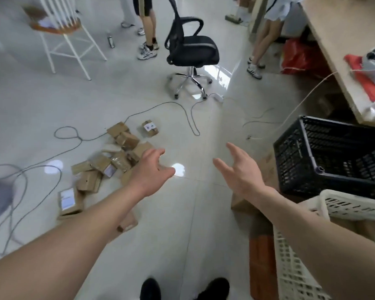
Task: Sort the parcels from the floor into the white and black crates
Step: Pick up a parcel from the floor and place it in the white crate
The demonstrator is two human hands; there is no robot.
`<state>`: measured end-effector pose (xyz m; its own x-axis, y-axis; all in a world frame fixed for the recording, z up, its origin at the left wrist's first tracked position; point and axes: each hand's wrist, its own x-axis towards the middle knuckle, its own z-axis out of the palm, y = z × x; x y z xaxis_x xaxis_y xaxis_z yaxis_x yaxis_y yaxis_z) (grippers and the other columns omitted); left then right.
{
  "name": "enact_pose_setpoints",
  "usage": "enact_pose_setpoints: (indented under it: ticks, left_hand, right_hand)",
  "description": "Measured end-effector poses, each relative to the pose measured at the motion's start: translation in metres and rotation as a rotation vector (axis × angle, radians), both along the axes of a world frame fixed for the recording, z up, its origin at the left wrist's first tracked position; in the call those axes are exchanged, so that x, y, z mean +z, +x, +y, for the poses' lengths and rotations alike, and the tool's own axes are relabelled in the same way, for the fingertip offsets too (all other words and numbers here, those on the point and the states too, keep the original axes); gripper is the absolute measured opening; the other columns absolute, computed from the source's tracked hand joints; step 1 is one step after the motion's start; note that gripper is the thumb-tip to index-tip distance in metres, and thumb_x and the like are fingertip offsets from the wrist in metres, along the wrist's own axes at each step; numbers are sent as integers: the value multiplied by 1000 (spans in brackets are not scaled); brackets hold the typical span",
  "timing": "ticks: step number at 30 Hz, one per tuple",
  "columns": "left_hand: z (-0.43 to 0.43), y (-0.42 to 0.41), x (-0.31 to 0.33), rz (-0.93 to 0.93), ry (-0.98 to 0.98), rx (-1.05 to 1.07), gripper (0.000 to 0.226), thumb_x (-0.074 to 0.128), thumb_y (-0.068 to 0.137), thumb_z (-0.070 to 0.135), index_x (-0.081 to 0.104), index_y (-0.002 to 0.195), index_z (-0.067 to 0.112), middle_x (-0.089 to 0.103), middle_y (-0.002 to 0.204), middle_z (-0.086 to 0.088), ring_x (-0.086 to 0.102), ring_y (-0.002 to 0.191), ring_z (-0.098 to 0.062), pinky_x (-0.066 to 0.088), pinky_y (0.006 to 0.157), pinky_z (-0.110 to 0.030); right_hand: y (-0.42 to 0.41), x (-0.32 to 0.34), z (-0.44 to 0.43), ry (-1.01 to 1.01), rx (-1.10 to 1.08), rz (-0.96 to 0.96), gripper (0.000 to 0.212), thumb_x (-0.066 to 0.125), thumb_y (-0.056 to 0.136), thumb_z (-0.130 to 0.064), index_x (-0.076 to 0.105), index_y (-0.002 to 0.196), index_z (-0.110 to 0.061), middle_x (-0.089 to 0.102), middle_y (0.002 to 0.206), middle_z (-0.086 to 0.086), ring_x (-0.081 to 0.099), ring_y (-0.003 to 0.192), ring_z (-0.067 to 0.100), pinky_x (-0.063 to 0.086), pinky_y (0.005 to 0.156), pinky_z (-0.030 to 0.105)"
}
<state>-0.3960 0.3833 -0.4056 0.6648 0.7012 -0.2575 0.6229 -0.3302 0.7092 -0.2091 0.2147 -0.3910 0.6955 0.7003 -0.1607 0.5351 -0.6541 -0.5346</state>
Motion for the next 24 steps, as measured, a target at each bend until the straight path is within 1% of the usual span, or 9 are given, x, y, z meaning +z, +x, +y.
enact_pose_setpoints:
  ticks: [2,5,11,12,15,17,20,22,24]
  left_hand:
    - [23,-46,3,-9,22,68,71,71,87,38,45,149,18,38,153,6,41,134,-11,32,102,-26]
    - [52,-114,12,-29,23,177,63,69,86,41,49,143,25,42,137,12,41,128,-8,34,106,-33]
    - [93,-239,16,-7,34,434,60,70,86,34,52,142,22,45,148,2,40,139,-16,33,106,-28]
    - [96,-255,17,-2,9,479,63,70,85,36,51,143,21,43,149,0,38,141,-16,31,105,-27]
    - [102,-296,15,34,-35,594,99,58,61,63,44,149,20,34,158,0,34,144,-17,29,111,-29]
    - [104,-320,9,43,-55,669,96,57,63,58,41,151,22,32,160,1,34,145,-18,28,114,-31]
    - [103,-349,3,32,-88,776,94,59,65,56,41,151,25,32,159,3,35,144,-18,29,110,-30]
    - [104,-363,0,35,-77,855,86,68,72,51,42,150,24,34,158,3,38,143,-20,30,110,-31]
    - [108,-376,-4,64,-41,918,72,72,85,36,43,150,22,34,159,2,39,142,-21,31,109,-32]
  right_hand:
    - [-34,1,36,0,56,9,76,53,98,-57,29,161,-23,33,165,-3,31,151,18,28,118,36]
    - [-81,3,84,-5,157,14,75,53,98,-57,29,161,-23,35,164,-2,35,148,21,32,115,37]
    - [-169,6,166,-12,377,2,73,54,98,-54,30,160,-23,39,161,1,43,141,23,37,109,37]
    - [-182,6,177,-13,416,0,72,54,98,-53,30,160,-23,40,160,2,45,139,24,39,107,37]
    - [-213,3,210,-19,507,8,67,54,97,-53,37,155,-25,49,152,5,51,132,28,42,99,39]
    - [-230,-2,232,-30,569,10,65,53,94,-56,38,152,-30,53,145,5,55,123,30,45,93,41]
    - [-251,-13,262,-39,662,30,63,50,92,-59,37,149,-35,55,142,2,57,118,32,49,87,44]
    - [-263,-18,281,-66,706,22,64,50,95,-58,38,151,-30,52,147,2,55,124,32,44,84,39]
    - [-273,-22,298,-71,742,33,65,52,96,-59,40,150,-25,51,149,4,52,129,31,41,86,39]
